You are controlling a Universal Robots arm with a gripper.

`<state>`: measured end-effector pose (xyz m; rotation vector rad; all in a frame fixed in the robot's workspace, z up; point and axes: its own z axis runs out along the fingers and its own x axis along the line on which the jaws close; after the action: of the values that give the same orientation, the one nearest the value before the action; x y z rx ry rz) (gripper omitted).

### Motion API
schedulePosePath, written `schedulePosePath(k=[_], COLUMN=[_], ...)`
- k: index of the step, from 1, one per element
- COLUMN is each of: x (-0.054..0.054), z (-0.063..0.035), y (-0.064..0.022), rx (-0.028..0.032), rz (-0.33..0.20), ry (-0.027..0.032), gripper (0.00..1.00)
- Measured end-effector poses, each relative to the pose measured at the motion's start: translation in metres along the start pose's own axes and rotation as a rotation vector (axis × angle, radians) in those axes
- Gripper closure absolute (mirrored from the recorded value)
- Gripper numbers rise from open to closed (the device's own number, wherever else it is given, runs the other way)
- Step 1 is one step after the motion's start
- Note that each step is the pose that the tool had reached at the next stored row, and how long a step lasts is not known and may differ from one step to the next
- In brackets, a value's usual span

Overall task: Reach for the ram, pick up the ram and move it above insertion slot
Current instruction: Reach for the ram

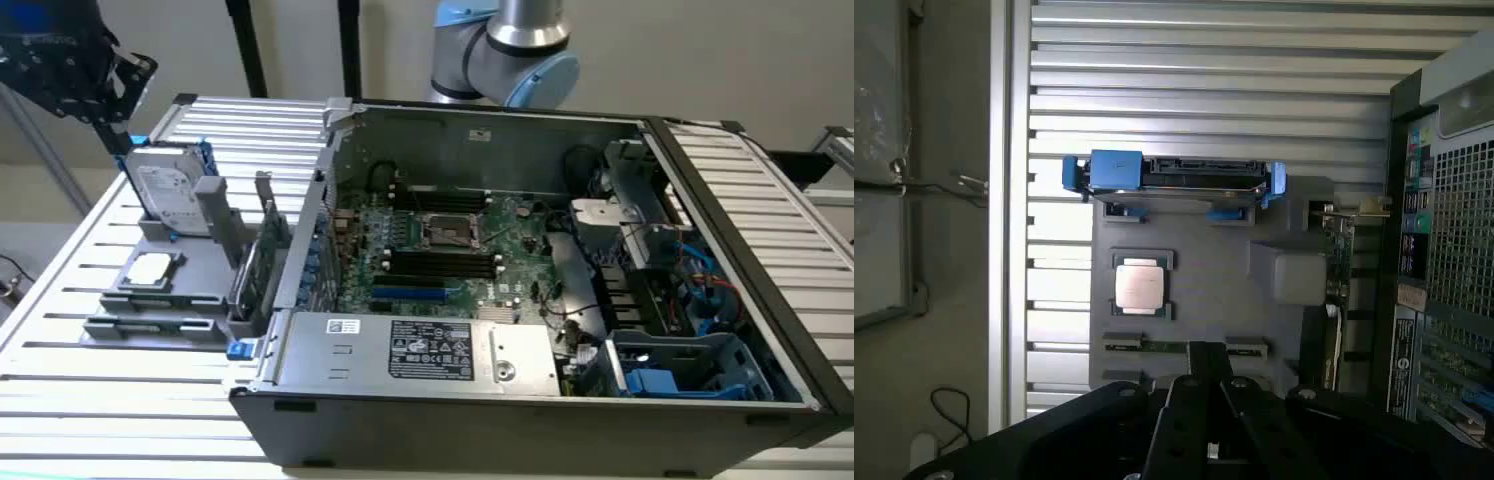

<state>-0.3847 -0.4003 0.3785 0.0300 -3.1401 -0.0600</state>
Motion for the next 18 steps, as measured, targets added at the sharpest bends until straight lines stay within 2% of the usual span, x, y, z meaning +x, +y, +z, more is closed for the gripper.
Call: schedulePosePath(k=[12,14,18], x=[0.000,-0.001,-0.004], z=[-0.0003,-0.0002,-0.0005], y=[-0.0007,-0.0050,-0.0205], rx=[0.0003,-0.0001,-0.0001], rz=[0.000,0.000,0.000], ry=[0.0005,0.0024,0.0088], gripper=[0.89,0.89,0.89])
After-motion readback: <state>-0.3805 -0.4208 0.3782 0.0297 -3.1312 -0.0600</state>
